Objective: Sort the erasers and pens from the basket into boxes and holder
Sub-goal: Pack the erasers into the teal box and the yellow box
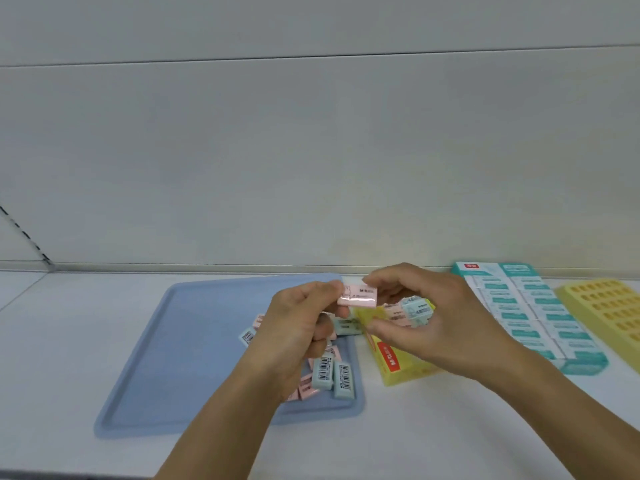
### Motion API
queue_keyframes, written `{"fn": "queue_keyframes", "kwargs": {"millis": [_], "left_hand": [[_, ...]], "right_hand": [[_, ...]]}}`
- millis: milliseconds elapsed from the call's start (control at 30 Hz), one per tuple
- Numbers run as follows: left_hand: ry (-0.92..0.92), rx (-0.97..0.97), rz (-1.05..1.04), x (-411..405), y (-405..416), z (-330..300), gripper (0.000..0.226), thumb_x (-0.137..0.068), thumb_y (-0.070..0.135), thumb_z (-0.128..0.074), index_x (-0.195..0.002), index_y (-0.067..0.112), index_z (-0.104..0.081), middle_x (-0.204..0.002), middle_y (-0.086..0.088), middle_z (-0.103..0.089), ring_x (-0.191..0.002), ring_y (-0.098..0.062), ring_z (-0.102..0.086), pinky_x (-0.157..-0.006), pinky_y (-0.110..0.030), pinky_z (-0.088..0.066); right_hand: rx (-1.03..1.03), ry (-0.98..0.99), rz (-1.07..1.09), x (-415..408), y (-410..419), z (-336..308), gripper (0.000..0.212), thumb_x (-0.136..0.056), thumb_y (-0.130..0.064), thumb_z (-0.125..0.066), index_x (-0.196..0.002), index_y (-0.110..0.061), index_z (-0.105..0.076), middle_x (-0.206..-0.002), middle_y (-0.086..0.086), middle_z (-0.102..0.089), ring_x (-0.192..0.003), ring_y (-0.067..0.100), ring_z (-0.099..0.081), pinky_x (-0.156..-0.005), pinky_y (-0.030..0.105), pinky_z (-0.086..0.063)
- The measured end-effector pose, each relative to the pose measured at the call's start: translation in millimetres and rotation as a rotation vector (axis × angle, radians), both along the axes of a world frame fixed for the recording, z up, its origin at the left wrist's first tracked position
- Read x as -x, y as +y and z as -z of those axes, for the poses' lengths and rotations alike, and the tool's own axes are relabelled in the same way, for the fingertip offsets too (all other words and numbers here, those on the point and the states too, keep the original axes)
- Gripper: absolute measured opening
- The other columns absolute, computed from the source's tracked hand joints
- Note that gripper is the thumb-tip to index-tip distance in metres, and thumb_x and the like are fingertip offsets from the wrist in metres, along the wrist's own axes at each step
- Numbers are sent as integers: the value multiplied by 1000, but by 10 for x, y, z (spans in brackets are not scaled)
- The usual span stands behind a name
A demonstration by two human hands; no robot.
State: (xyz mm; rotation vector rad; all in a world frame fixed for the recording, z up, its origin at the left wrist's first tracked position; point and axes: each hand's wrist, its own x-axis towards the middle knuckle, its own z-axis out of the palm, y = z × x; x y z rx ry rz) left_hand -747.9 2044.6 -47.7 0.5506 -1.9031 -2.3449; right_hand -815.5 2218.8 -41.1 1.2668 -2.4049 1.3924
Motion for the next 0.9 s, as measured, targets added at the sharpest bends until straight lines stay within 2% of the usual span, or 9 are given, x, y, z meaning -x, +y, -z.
{"fn": "queue_keyframes", "kwargs": {"millis": [67,167,267,400,467,500,633,800,900], "left_hand": [[30,54,-24,2,86,-4,25,-93,19,-59,-72,12,-69,-64,-4,-52,-50,-11,-23,-41,-20,-16],[50,154,-19,6,193,4,22,-93,21,-60,-74,14,-68,-49,6,-46,-44,-9,-29,-40,-17,-23],[60,391,52,7,230,93,8,-88,29,-67,-93,24,-71,-64,11,-58,-54,-3,-50,-52,-14,-40],[-106,924,274,-13,299,221,45,-82,50,-69,-124,41,-59,-75,17,-51,-70,0,-48,-65,-22,-36],[-190,1109,349,-12,356,203,61,-81,58,-65,-137,45,-45,-88,14,-51,-86,-7,-50,-72,-25,-38],[-209,1169,368,-8,375,193,66,-80,60,-64,-140,46,-40,-88,15,-49,-89,-8,-49,-75,-26,-39],[-231,1272,400,18,396,163,70,-82,61,-61,-145,45,-33,-89,16,-45,-91,-6,-44,-81,-27,-42],[-233,1262,406,7,371,159,69,-83,61,-60,-144,47,-31,-95,18,-47,-94,-5,-43,-81,-25,-41],[-238,1253,412,18,356,164,67,-84,60,-60,-144,47,-32,-100,17,-48,-96,-5,-43,-83,-26,-42]], "right_hand": [[19,2,60,-20,-2,-9,28,-72,-14,-83,-94,-24,-70,-93,-17,-67,-83,0,-64,-74,6,-45],[-62,38,89,43,19,-20,17,-73,-14,-79,-85,-22,-71,-75,-11,-68,-74,5,-64,-68,19,-51],[-244,-10,175,266,204,-29,10,-71,-28,-74,-78,-26,-68,-69,-13,-65,-68,4,-62,-68,28,-52],[-718,79,95,440,371,44,17,-75,-43,-70,-88,-32,-67,-91,-16,-55,-83,4,-53,-77,32,-48],[-830,78,36,465,359,85,20,-77,-44,-68,-93,-33,-67,-94,-15,-55,-85,5,-53,-77,30,-48],[-851,73,14,479,348,100,19,-77,-43,-68,-93,-33,-67,-93,-14,-55,-84,6,-53,-75,30,-48],[-848,41,-45,518,322,118,17,-77,-41,-68,-92,-32,-68,-87,-13,-56,-79,7,-53,-69,29,-48],[-798,35,-75,540,317,181,19,-75,-38,-69,-92,-31,-70,-84,-10,-58,-75,8,-53,-66,31,-49],[-732,-62,-78,550,329,204,15,-75,-33,-72,-90,-29,-72,-79,-7,-60,-70,9,-54,-62,29,-48]]}}
